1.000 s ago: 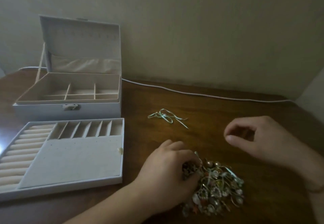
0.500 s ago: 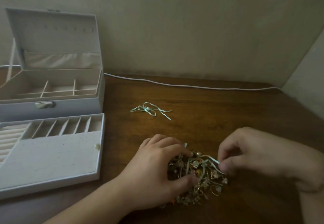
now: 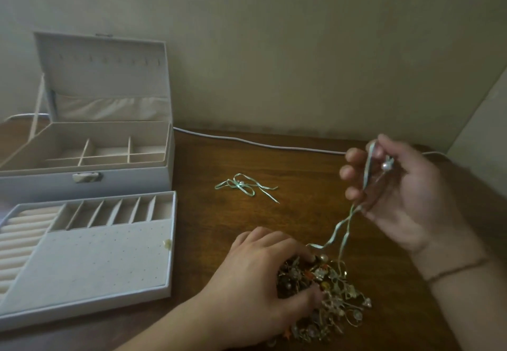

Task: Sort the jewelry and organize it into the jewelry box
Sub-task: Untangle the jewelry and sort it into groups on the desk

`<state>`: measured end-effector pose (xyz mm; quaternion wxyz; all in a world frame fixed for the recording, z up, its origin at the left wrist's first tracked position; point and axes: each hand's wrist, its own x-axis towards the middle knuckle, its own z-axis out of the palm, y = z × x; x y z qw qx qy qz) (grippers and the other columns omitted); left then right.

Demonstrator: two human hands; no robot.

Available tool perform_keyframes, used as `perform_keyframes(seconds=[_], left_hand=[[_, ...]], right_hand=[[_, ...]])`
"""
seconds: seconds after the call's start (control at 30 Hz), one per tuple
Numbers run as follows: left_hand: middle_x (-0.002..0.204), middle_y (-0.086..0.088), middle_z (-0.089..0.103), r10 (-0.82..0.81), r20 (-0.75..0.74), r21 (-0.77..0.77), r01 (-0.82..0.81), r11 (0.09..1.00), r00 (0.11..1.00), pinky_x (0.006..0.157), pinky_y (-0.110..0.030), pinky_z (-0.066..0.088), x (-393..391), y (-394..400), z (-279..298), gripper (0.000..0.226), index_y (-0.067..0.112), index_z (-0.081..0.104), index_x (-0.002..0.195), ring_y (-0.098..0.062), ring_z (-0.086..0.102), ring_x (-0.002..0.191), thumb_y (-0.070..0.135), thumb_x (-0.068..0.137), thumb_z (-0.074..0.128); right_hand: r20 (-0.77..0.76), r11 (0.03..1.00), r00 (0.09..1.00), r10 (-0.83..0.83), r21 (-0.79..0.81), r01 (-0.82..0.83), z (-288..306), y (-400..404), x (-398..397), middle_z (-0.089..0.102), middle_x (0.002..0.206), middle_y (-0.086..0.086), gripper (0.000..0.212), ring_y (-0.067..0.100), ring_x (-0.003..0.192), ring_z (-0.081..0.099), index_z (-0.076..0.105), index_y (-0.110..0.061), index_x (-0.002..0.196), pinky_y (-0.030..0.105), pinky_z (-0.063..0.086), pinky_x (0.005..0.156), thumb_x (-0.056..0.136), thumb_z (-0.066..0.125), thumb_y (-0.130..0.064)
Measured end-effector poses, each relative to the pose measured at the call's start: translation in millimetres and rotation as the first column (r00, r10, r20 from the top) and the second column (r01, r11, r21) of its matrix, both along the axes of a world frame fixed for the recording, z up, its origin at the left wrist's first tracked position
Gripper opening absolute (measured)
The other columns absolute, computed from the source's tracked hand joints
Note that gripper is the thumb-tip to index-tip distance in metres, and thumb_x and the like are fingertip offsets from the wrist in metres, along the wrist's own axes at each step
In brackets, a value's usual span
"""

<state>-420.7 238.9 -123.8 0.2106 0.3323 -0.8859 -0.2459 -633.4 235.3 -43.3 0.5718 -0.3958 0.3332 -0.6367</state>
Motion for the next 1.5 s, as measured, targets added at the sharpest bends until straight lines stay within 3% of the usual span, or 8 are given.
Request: perform_keyframes(seconds=[0.13,0.4,0.57,0.77,0.97,1.17,1.3,1.5], left_hand=[[0.13,0.032,0.046,-0.031,0.033,-0.005,0.031,1.0,0.999,0.116,-0.031,0.02,0.3,-1.8,1.4,0.055,0.045,0.05,0.129,0.011,0.029,0.127,0.071,0.081,0.057],[0.137,0.022,0.047,-0.078,0.049,-0.02,0.079,0.997,0.996,0.114,-0.034,0.014,-2.8,-5.7,-3.7,0.048,0.046,0.052,0.127,-0.006,0.03,0.133,0.062,0.083,0.065],[0.137,0.02,0.046,-0.084,0.045,-0.038,0.086,0.996,0.995,0.114,-0.035,0.016,-0.6,-8.5,-6.0,0.048,0.044,0.051,0.129,-0.006,0.032,0.132,0.062,0.085,0.062],[0.137,0.017,0.046,-0.088,0.053,-0.051,0.091,0.995,0.995,0.115,-0.037,0.018,2.5,-10.7,-2.5,0.054,0.041,0.052,0.133,-0.008,0.033,0.132,0.06,0.085,0.064],[0.137,0.024,0.043,-0.085,0.067,-0.016,0.086,0.996,0.994,0.116,-0.038,0.023,6.8,-7.9,6.0,0.058,0.043,0.05,0.133,0.0,0.031,0.131,0.064,0.082,0.065],[0.114,0.028,0.048,0.115,-0.069,-0.001,-0.115,0.993,0.991,0.099,-0.027,0.041,19.9,-9.8,-2.7,0.031,0.042,0.054,0.119,0.005,0.038,0.111,0.045,0.088,0.053],[0.099,0.021,0.058,0.176,-0.076,0.011,-0.176,0.984,0.981,0.089,-0.022,0.044,20.3,-10.6,-4.0,0.023,0.036,0.061,0.11,0.002,0.048,0.1,0.029,0.09,0.052],[0.087,0.021,0.067,0.161,-0.118,0.104,-0.149,0.983,0.98,0.071,-0.005,0.041,18.5,-11.8,-0.7,0.026,0.033,0.07,0.099,0.005,0.061,0.089,0.011,0.09,0.06]], right_hand=[[-0.023,0.985,1.0,0.007,0.172,-0.003,8.0,-54.8,23.5,0.036,0.051,-0.005,0.031,0.008,0.036,0.028,0.042,-0.021,0.068,0.018,0.021,0.035,0.097,0.042,-0.03],[0.07,0.994,0.996,0.058,0.089,-0.064,29.6,-131.5,86.0,0.035,0.049,-0.008,0.031,0.006,0.036,0.025,0.045,-0.021,0.071,0.018,0.023,0.034,0.101,0.044,-0.031],[-0.329,0.996,0.943,0.056,0.089,-0.028,3.6,-146.4,101.9,0.046,0.059,-0.001,0.026,0.01,0.042,0.042,0.051,-0.015,0.077,0.02,0.035,0.04,0.101,0.048,-0.024],[-0.983,0.997,0.176,-0.048,-0.057,-0.047,-42.8,-131.7,95.9,0.066,0.094,-0.007,0.009,0.005,0.086,0.061,0.069,-0.023,0.098,0.018,0.049,0.069,0.09,0.067,-0.026],[-0.984,0.976,-0.14,-0.109,-0.079,-0.205,-50.4,-121.7,88.7,0.059,0.11,-0.01,0.021,0.005,0.098,0.055,0.066,-0.028,0.108,0.028,0.052,0.087,0.088,0.068,-0.028],[-0.954,0.939,-0.056,-0.293,-0.276,-0.205,-31.5,-84.5,55.8,0.064,0.117,-0.01,0.013,0.008,0.104,0.059,0.074,-0.031,0.097,0.033,0.05,0.091,0.088,0.066,-0.025],[-0.99,0.967,-0.122,-0.066,-0.033,-0.251,-20.0,-13.4,21.5,0.065,0.09,-0.023,0.011,-0.003,0.086,0.058,0.069,-0.041,0.089,0.017,0.046,0.068,0.087,0.066,-0.03],[-0.999,0.976,-0.016,-0.044,-0.039,-0.215,-38.5,33.0,19.9,0.06,0.098,-0.029,0.013,-0.005,0.094,0.057,0.069,-0.041,0.097,0.017,0.048,0.077,0.088,0.06,-0.041]])
